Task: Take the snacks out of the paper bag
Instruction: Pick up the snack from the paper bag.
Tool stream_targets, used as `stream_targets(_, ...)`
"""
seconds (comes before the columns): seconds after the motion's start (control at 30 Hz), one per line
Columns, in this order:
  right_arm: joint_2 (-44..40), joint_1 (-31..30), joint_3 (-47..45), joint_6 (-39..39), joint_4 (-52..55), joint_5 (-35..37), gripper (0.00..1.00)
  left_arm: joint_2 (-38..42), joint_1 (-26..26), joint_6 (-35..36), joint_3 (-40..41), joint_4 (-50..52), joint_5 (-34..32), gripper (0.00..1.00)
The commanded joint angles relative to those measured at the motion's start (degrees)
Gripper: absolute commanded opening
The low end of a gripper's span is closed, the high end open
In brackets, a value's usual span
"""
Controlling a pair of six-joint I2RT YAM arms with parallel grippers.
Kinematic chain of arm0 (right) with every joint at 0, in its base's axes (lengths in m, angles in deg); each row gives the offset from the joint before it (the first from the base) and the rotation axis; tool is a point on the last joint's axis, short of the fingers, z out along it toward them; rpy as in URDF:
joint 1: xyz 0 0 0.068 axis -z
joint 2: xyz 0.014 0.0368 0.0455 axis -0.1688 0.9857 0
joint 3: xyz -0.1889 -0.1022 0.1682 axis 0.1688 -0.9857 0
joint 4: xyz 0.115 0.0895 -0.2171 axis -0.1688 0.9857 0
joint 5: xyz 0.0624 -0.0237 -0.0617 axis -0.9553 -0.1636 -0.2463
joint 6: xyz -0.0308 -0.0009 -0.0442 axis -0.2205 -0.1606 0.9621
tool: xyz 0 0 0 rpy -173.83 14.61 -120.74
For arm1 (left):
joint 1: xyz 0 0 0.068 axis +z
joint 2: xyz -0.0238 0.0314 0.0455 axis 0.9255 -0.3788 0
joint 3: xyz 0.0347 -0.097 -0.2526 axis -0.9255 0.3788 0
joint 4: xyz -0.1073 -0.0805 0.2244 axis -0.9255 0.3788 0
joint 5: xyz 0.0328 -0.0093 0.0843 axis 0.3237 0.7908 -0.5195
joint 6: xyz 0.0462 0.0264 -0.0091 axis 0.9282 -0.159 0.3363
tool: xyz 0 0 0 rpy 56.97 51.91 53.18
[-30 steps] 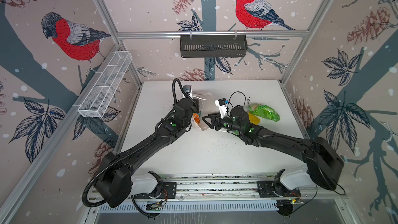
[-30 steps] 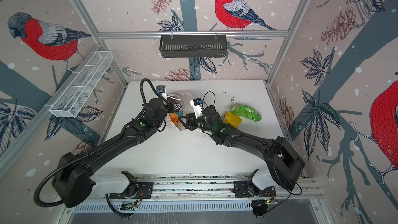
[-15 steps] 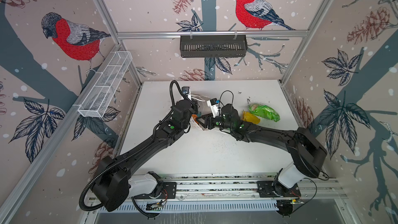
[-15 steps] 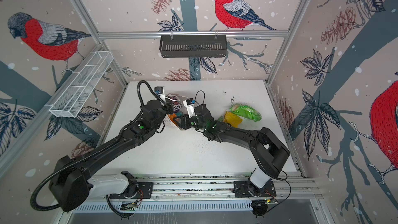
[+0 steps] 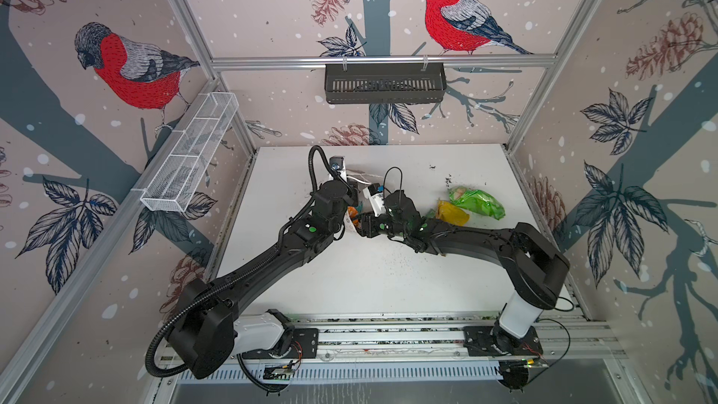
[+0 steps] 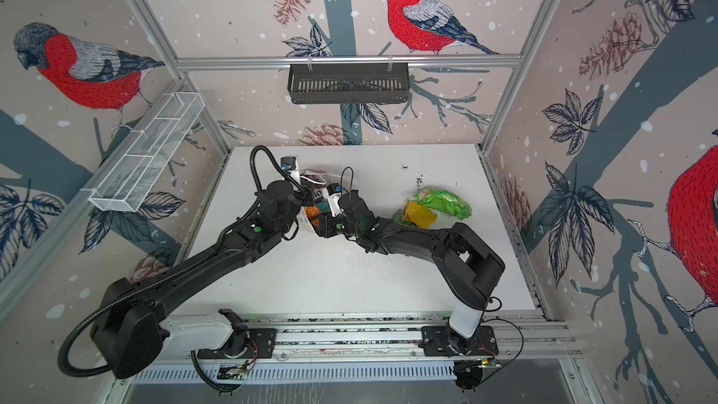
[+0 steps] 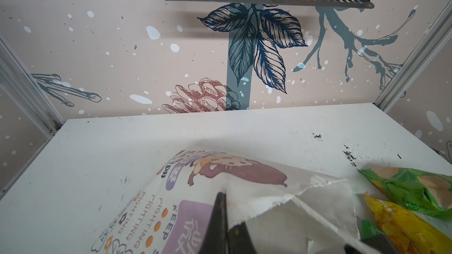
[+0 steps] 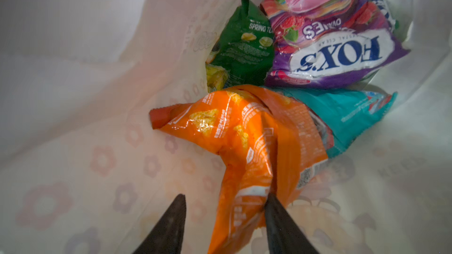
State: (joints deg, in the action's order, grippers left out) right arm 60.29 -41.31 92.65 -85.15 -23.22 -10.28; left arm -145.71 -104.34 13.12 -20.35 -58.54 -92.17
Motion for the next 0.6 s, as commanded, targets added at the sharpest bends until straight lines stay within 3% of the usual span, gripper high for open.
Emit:
stream_targets(0.0,0.6,-0.1,0.7,0.4,0.2,0.6,0.42,-0.2,-0.1,-0.9,-0.5,-1.5,0.6,0.0)
stream_targets(0.2,0.9,0.2,1.3,0.5,0.1,1.4,0.21,0.1,-0.2,-0.8,-0.3,-1.3,-0.1,0.0)
stream_targets(0.4,0.8,0.6,1.8,0.7,0.1,2.0,0.06,0.3,-0.3,-0.5,0.0,-0.8,-0.7,0.0)
stream_targets(0.57,0.2,0.8,2.1,1.1,0.6,2.8,0.03,0.6,-0.3,-0.4,0.5,-0.5,-1.8,0.0)
